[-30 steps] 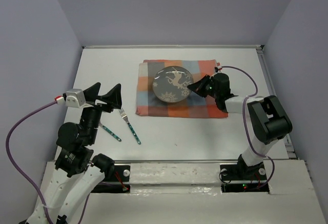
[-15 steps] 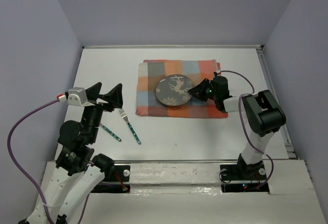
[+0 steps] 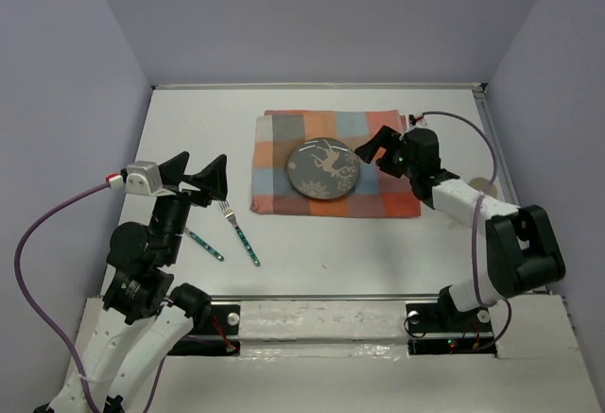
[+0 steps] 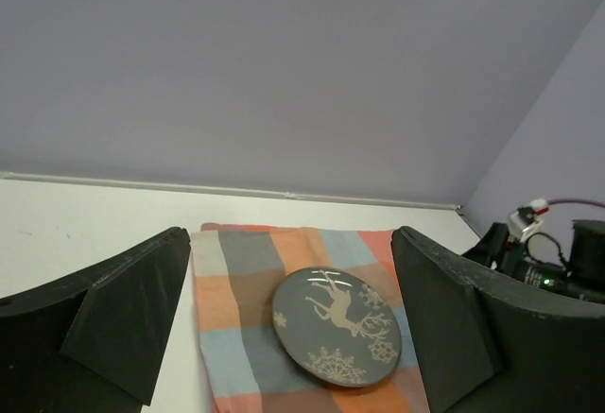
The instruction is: Set the dinner table for one person
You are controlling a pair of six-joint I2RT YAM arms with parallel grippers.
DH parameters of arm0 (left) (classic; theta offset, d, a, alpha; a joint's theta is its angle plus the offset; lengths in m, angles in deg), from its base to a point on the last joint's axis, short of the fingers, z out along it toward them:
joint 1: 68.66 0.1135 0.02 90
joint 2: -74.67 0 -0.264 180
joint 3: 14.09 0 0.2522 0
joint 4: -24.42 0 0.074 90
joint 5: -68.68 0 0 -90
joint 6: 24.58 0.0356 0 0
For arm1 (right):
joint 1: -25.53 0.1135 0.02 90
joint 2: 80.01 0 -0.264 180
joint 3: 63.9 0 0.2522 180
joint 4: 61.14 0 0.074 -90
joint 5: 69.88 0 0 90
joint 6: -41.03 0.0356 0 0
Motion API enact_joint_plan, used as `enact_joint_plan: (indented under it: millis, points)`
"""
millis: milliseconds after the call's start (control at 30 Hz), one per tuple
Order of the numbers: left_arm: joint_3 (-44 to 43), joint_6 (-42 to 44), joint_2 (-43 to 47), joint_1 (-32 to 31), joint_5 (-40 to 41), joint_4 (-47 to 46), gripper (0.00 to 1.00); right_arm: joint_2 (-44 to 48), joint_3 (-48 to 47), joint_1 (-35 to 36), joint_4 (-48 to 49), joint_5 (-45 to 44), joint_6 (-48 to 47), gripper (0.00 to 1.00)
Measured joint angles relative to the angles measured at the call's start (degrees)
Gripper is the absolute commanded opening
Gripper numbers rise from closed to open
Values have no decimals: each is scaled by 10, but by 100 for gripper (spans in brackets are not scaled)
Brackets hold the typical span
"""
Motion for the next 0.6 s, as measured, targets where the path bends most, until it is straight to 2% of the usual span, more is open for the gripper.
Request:
enact_joint_plan:
  millis: [67, 167, 267, 433, 600]
  points:
    - [0, 0, 1, 0, -4, 0, 99, 49, -6, 0, -33, -40, -30, 77]
    - [0, -2, 5, 0, -12, 0, 99, 153, -9, -2, -120, -160, -90, 75]
    - [0, -3, 13, 0, -16, 0, 99, 212, -23, -20, -178, -280, -131, 73]
    - [0, -4, 24, -10, -15, -1, 99, 247, -25, -82, -253, -406, -167, 71]
    - [0, -3, 25, -35, -13, 0, 99, 239, -15, -132, -296, -451, -176, 70]
